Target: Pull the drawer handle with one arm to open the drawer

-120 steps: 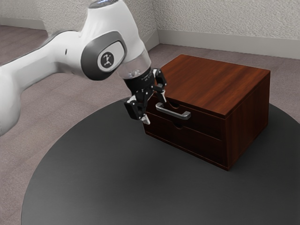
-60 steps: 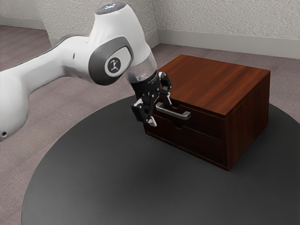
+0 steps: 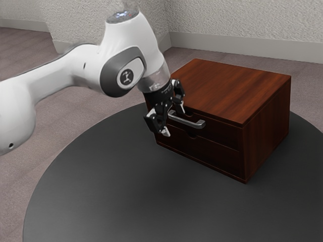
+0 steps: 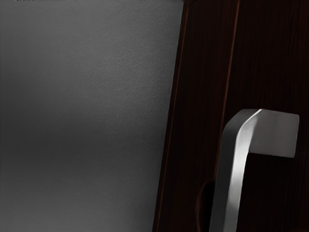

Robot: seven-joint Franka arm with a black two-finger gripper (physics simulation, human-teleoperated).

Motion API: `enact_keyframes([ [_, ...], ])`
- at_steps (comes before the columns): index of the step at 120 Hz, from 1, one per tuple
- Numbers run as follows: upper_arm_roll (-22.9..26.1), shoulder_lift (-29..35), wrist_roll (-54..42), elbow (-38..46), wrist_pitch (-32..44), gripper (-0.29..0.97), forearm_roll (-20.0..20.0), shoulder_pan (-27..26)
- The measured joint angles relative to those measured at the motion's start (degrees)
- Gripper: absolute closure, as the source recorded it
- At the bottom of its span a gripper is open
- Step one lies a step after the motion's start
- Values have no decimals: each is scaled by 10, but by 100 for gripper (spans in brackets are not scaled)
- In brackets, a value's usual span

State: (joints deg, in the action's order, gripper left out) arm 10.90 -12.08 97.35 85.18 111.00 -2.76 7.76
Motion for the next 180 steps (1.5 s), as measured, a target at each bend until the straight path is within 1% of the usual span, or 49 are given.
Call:
enact_keyframes([
  [54, -2, 2, 3, 18, -2, 16, 0, 3],
  [113, -1, 15, 2, 30, -12, 21, 0, -2],
  [161, -1, 41, 0, 63, -12, 22, 1, 0],
  [180, -2, 60, 0, 85, -11, 22, 3, 1],
])
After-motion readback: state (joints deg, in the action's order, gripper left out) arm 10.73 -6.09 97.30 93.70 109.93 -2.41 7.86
